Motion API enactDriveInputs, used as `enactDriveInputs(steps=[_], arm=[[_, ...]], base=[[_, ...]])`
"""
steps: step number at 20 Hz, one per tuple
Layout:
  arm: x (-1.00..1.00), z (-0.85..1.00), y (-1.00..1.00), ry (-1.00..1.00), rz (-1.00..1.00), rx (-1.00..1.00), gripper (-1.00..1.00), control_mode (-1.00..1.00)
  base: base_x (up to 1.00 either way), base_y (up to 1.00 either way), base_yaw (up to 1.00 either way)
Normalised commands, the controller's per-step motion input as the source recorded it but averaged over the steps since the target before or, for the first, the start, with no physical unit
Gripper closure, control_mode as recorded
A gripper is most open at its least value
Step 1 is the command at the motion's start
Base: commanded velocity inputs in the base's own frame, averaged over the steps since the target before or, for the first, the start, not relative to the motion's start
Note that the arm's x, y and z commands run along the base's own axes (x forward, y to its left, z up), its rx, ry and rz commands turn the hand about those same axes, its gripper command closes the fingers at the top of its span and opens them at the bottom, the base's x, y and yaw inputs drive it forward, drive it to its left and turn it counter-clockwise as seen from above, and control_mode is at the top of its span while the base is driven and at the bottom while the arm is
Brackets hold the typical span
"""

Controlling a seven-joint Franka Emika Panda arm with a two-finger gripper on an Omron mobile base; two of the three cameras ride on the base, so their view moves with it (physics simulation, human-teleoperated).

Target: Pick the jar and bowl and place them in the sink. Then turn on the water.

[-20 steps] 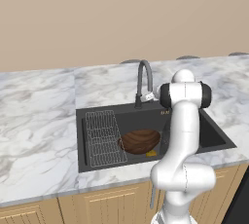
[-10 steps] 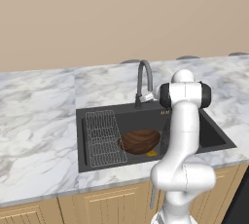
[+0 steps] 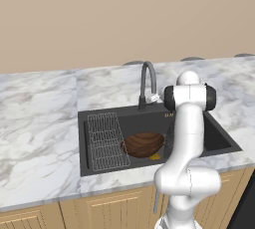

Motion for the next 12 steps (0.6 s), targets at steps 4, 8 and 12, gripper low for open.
enactDriveInputs(steps=[4,8,12], arm=[[0.28,-0.13,-0.77,0.00,0.00,0.01,1.00,-1.00],[0.21,-0.20,-0.80,0.01,0.00,0.00,1.00,-1.00],[0.10,-0.28,-0.90,0.02,0.00,0.02,1.00,-1.00]], base=[[0.00,0.00,0.00],[0.00,0.00,0.00],[0.00,0.00,0.00]])
